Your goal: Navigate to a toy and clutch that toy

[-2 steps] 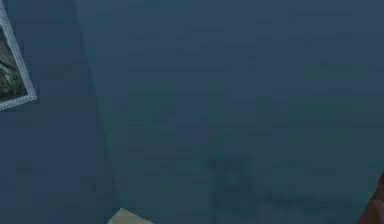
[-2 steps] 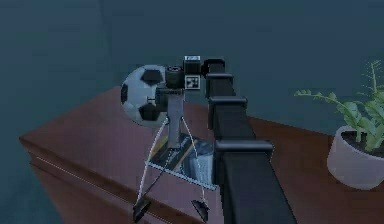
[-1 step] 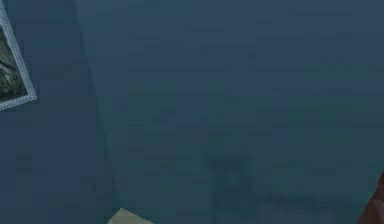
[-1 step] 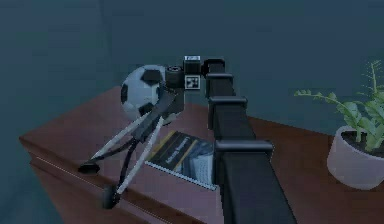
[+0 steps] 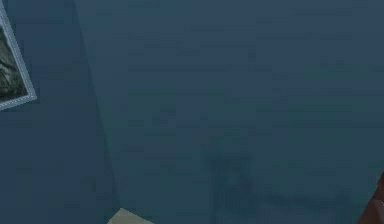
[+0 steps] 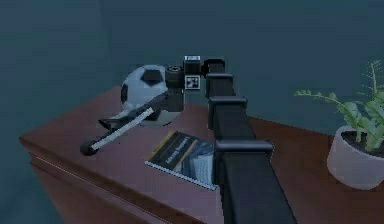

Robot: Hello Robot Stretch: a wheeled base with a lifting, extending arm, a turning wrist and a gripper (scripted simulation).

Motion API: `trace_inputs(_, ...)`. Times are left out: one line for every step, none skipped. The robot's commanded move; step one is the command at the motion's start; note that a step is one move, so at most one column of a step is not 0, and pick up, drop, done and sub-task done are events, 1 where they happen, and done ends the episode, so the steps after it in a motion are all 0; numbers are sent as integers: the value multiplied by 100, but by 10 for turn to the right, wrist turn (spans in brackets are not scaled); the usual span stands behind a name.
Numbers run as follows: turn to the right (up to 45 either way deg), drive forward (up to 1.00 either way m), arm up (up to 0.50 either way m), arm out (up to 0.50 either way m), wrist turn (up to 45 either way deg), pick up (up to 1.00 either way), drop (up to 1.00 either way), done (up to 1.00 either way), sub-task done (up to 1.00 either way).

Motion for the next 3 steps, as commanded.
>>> trace_inputs(0,0,0,0,450,0,0,0,0)
trace_inputs(0,0,0,0,120,0,0,0,0)
trace_inputs(0,0,0,0,0,100,0,0,0)
